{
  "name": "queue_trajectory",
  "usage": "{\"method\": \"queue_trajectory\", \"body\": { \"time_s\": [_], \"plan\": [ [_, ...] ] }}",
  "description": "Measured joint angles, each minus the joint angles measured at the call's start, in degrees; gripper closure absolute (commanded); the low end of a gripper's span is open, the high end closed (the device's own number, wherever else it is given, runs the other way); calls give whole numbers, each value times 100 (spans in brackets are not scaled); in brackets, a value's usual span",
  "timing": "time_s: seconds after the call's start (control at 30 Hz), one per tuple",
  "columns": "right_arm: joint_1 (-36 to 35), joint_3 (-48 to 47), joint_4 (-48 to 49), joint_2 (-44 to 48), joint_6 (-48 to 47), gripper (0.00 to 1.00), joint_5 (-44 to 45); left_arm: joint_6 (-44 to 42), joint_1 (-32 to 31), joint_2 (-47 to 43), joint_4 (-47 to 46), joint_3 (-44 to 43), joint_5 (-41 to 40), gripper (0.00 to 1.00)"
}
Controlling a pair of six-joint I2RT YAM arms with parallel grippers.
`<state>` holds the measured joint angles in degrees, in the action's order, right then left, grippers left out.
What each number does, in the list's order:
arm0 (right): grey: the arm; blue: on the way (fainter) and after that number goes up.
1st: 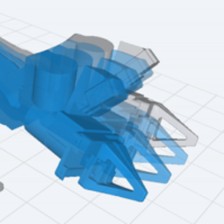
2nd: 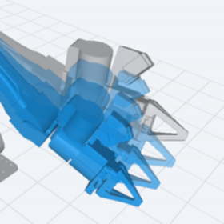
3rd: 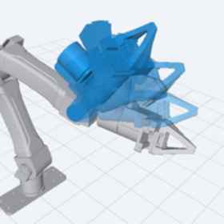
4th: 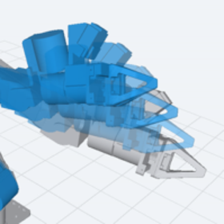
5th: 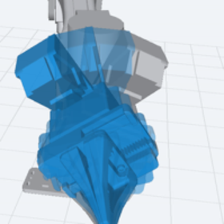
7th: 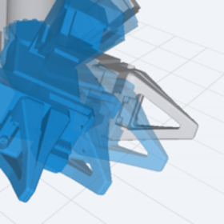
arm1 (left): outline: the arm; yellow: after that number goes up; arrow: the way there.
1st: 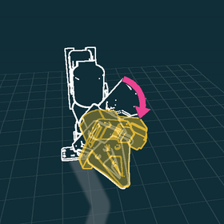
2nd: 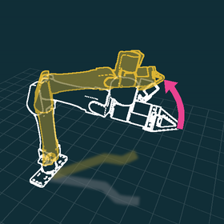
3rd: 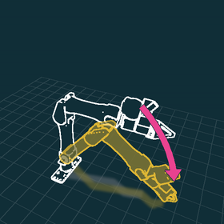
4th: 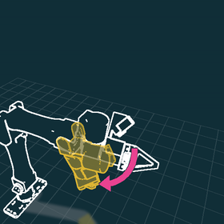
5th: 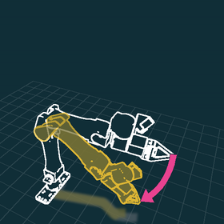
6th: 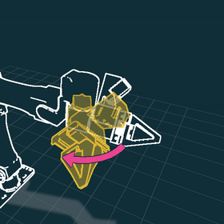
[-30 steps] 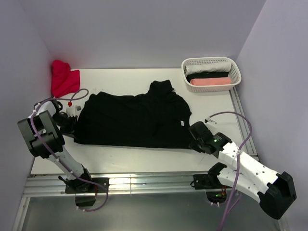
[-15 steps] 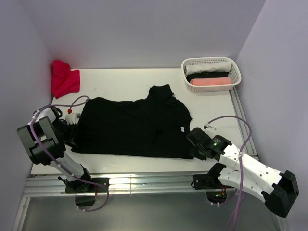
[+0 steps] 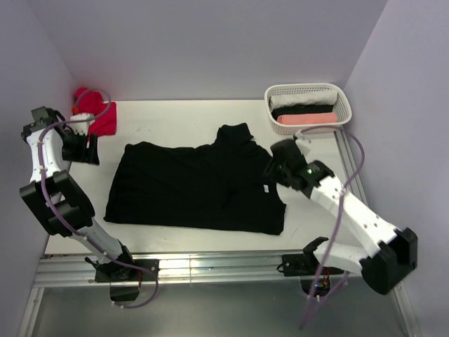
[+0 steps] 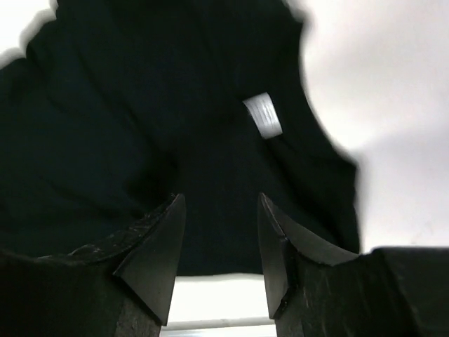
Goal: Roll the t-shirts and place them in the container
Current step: Fold the tshirt
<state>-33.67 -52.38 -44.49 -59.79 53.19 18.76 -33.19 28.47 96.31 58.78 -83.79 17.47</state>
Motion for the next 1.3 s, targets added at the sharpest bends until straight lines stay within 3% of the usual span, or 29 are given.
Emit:
{"method": "queue_trajectory", "body": {
  "time_s": [0.17,0.33,0.53,1.03,1.3],
  "plan": [
    [946,-1047,1099,-1631,-831,50,-378,319,-487,881,-280,-1287,332,38],
    [1388,-2000,1751,-3128,-1314,53,-660,758,-1038,2358,-341,-2476,632,43],
    [1517,-2761,2059,-4391,-1541,55,-935,1191,-1381,3265,-334,-2743,726,46],
    [1517,-2323,2555,-4658,-1532,57,-1290,1784,-1576,3620,-706,-2997,496,51],
    [1517,-1821,2719,-4658,-1510,59,-1368,1816,-1639,3661,-857,-3001,260,65]
  ]
}}
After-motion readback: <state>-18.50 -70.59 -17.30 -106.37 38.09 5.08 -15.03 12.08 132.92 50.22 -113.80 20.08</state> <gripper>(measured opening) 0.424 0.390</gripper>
